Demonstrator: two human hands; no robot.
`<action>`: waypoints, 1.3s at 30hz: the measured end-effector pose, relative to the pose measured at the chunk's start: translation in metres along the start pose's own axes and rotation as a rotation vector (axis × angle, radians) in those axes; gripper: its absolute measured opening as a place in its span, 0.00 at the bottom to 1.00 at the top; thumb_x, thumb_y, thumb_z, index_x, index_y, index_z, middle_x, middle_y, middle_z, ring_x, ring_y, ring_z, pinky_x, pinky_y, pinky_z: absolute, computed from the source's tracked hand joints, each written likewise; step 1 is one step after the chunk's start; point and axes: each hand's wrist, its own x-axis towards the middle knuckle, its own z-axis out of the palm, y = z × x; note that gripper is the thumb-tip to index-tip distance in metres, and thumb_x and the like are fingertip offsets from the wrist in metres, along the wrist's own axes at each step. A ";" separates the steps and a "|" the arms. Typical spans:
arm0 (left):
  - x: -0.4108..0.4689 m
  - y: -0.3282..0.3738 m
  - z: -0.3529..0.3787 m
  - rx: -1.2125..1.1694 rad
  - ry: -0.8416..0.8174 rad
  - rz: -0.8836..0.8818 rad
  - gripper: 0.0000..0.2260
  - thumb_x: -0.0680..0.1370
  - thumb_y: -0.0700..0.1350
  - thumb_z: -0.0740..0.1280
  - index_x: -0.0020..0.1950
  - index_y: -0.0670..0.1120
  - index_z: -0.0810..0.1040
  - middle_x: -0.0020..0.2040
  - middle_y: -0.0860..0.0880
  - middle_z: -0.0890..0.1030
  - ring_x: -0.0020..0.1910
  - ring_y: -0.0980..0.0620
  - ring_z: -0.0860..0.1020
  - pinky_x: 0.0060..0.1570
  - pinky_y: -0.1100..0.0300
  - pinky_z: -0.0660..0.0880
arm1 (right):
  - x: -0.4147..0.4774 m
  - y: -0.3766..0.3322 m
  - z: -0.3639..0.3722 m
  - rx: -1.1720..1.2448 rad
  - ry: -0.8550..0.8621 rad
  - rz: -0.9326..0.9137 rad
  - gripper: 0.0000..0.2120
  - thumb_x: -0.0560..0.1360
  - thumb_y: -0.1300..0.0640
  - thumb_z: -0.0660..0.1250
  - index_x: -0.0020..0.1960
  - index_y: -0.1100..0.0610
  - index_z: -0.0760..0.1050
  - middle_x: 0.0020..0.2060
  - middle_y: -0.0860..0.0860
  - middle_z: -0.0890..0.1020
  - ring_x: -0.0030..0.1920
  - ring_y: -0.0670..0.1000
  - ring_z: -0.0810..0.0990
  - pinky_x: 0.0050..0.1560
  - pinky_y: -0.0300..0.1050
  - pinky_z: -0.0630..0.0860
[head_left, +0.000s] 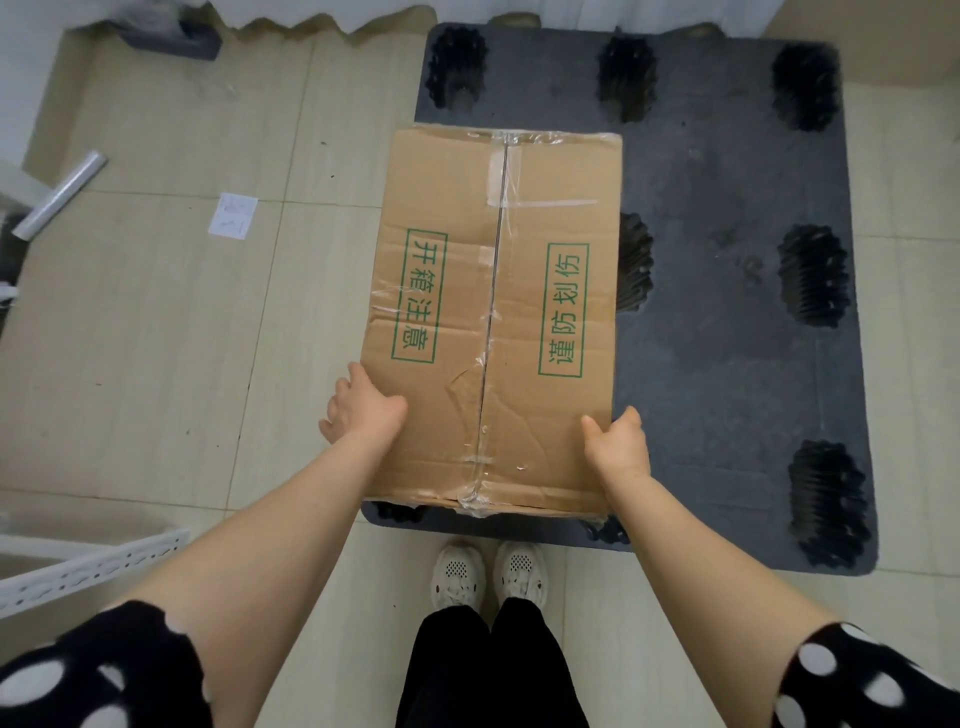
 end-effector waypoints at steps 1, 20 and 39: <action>-0.009 0.009 -0.005 0.017 -0.008 0.037 0.29 0.74 0.46 0.63 0.74 0.48 0.60 0.69 0.44 0.68 0.67 0.39 0.68 0.67 0.44 0.64 | -0.007 -0.004 -0.008 0.007 0.000 -0.009 0.33 0.80 0.51 0.60 0.77 0.61 0.49 0.73 0.59 0.63 0.72 0.60 0.64 0.70 0.55 0.64; -0.300 0.177 -0.128 0.334 -0.177 1.018 0.26 0.77 0.48 0.60 0.75 0.52 0.62 0.70 0.47 0.71 0.66 0.44 0.72 0.62 0.54 0.72 | -0.237 0.012 -0.233 0.302 0.419 -0.145 0.29 0.78 0.44 0.61 0.75 0.55 0.60 0.72 0.52 0.67 0.71 0.55 0.66 0.65 0.51 0.68; -0.752 0.031 0.049 0.827 -0.351 1.942 0.27 0.77 0.49 0.60 0.76 0.53 0.60 0.70 0.47 0.72 0.69 0.46 0.69 0.72 0.48 0.59 | -0.505 0.419 -0.285 0.723 0.965 0.324 0.29 0.76 0.45 0.64 0.71 0.61 0.66 0.69 0.59 0.69 0.66 0.59 0.71 0.66 0.50 0.69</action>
